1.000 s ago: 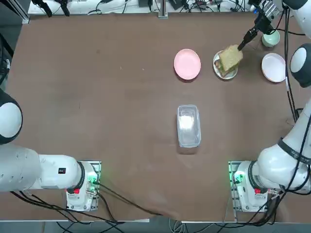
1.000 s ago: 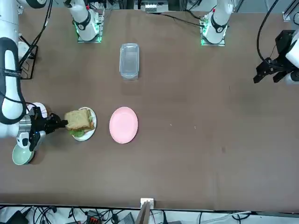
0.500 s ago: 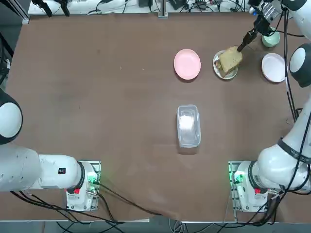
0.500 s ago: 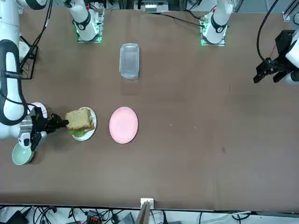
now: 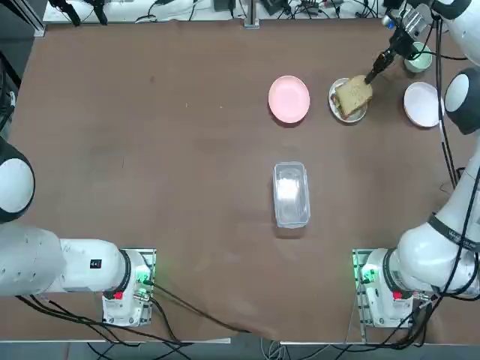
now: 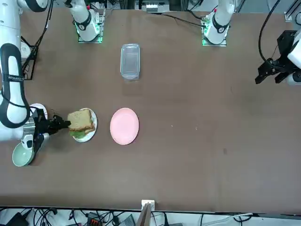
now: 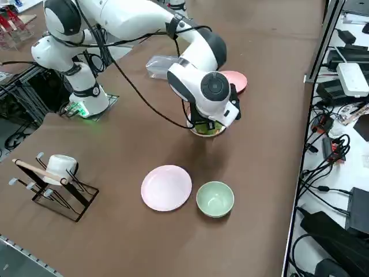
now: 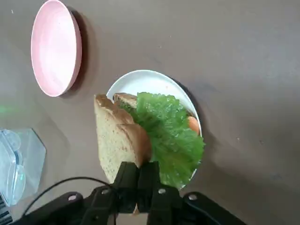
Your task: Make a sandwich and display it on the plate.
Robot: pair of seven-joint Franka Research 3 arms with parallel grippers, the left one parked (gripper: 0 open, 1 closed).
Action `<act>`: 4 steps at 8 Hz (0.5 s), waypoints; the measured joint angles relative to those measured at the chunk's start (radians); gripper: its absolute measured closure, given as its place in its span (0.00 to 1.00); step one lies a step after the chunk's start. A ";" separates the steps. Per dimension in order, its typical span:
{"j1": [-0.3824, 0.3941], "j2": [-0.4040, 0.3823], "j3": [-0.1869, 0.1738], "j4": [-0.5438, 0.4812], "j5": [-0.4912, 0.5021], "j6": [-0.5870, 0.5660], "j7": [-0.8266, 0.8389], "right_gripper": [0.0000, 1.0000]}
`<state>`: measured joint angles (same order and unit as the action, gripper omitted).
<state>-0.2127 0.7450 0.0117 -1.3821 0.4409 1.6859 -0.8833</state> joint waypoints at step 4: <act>-0.002 0.026 0.000 0.026 0.000 0.000 -0.001 0.69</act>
<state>-0.2150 0.7707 0.0117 -1.3564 0.4409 1.6860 -0.8847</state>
